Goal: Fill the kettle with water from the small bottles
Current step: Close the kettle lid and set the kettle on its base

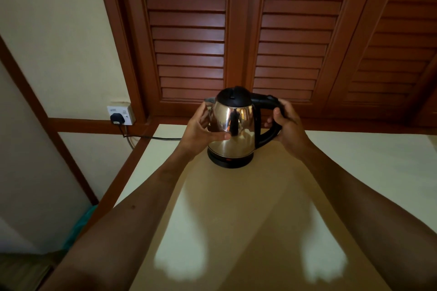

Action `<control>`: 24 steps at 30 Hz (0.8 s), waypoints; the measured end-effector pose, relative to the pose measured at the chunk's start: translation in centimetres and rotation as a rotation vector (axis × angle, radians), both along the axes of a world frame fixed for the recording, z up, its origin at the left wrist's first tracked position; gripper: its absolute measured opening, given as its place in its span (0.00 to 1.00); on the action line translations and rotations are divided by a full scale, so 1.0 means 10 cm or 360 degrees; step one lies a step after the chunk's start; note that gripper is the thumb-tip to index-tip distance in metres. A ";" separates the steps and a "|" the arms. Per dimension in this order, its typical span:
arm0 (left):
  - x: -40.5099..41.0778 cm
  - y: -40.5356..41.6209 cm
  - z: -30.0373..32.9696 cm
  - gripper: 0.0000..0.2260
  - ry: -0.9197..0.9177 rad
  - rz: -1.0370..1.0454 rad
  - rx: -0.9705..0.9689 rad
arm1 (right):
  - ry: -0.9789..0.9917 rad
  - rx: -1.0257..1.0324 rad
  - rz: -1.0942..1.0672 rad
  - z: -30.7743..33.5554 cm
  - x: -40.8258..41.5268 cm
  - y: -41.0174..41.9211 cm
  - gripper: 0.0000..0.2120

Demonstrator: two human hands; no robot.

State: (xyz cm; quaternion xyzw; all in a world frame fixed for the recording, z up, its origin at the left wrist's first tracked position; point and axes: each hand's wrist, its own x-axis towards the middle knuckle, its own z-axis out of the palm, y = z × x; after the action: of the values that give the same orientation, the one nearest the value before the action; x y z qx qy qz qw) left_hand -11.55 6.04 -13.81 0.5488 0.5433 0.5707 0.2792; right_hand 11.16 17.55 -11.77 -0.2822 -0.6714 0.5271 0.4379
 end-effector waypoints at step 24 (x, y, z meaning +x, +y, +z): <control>0.02 -0.04 0.17 0.23 -0.0327 0.0200 0.0015 | -0.0321 -0.0562 -0.0075 0.65 -0.10 0.03 0.17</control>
State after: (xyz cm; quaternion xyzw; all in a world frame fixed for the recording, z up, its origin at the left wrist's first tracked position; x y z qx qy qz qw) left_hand -11.38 5.68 -12.11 0.4537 0.5424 0.6429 0.2945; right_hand 10.13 17.88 -5.29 -0.4215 -0.6022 0.5954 0.3243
